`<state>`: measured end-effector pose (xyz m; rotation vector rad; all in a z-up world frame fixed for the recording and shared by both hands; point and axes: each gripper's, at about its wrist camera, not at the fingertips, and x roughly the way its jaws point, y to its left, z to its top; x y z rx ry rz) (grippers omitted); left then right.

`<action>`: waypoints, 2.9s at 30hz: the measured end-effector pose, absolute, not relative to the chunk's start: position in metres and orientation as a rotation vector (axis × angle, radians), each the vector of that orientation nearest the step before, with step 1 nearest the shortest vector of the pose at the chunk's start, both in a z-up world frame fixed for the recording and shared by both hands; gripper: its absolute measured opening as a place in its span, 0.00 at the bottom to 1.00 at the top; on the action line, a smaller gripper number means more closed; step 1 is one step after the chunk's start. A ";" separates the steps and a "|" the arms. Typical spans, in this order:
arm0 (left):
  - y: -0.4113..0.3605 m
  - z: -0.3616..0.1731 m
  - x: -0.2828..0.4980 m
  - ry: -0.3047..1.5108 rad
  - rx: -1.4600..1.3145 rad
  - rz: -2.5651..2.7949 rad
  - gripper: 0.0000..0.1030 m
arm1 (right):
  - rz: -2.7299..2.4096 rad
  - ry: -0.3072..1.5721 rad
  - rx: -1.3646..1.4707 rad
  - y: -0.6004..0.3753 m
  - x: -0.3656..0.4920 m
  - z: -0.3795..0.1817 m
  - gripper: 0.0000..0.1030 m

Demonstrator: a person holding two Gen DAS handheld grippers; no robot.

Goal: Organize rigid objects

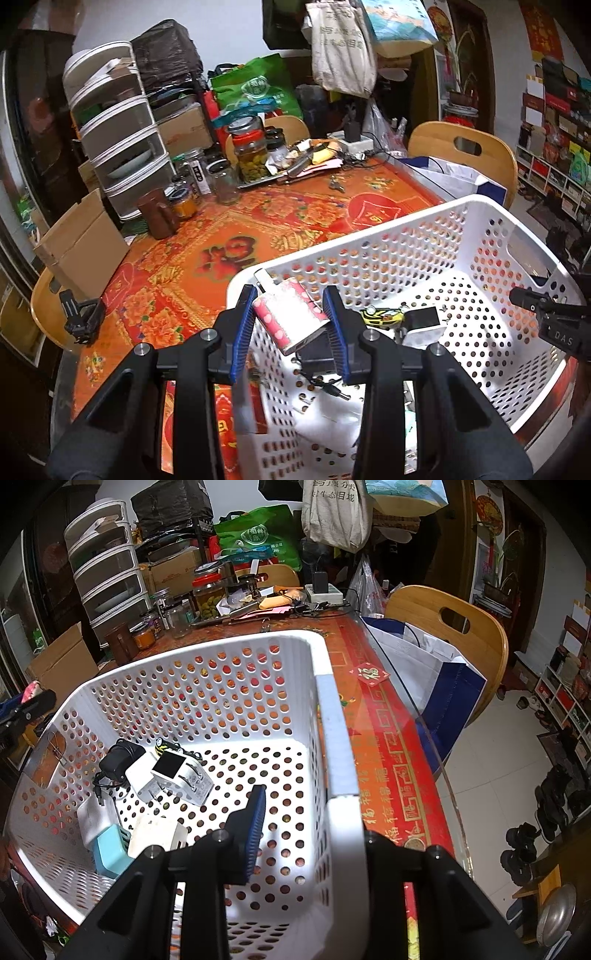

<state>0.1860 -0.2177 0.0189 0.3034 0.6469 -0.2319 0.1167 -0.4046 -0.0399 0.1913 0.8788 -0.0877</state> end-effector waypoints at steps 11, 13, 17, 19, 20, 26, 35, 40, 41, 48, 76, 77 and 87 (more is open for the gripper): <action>-0.248 0.002 0.184 0.697 0.349 -0.291 0.33 | -0.088 0.878 0.192 -0.405 0.116 -0.040 0.31; -0.252 -0.004 0.184 0.714 0.359 -0.298 0.33 | -0.087 0.878 0.192 -0.405 0.116 -0.040 0.31; -0.257 -0.011 0.188 0.745 0.365 -0.306 0.33 | -0.087 0.878 0.191 -0.405 0.116 -0.040 0.31; -0.257 -0.012 0.189 0.750 0.371 -0.310 0.33 | -0.087 0.878 0.192 -0.405 0.116 -0.040 0.31; -0.258 -0.013 0.189 0.757 0.377 -0.315 0.33 | -0.087 0.878 0.192 -0.405 0.116 -0.040 0.31; -0.256 -0.008 0.188 0.759 0.361 -0.345 0.78 | -0.087 0.878 0.193 -0.405 0.116 -0.040 0.31; -0.252 0.002 0.173 0.684 0.344 -0.412 1.00 | -0.064 0.864 0.198 -0.402 0.116 -0.038 0.84; -0.205 0.023 0.147 0.582 0.272 -0.377 1.00 | -0.147 0.804 0.189 -0.399 0.079 -0.011 0.89; -0.188 0.030 0.137 0.544 0.254 -0.352 1.00 | -0.149 0.756 0.200 -0.397 0.064 -0.001 0.94; -0.067 0.060 0.062 0.477 0.068 -0.264 1.00 | -0.196 0.379 0.226 -0.340 -0.048 0.050 1.00; -0.082 0.048 -0.044 0.508 0.124 -0.370 1.00 | -0.145 0.525 0.152 -0.259 -0.121 0.049 1.00; -0.081 0.049 -0.044 0.508 0.119 -0.371 1.00 | -0.143 0.527 0.150 -0.258 -0.121 0.049 1.00; -0.078 0.050 -0.045 0.511 0.108 -0.374 1.00 | -0.135 0.519 0.134 -0.257 -0.126 0.050 1.00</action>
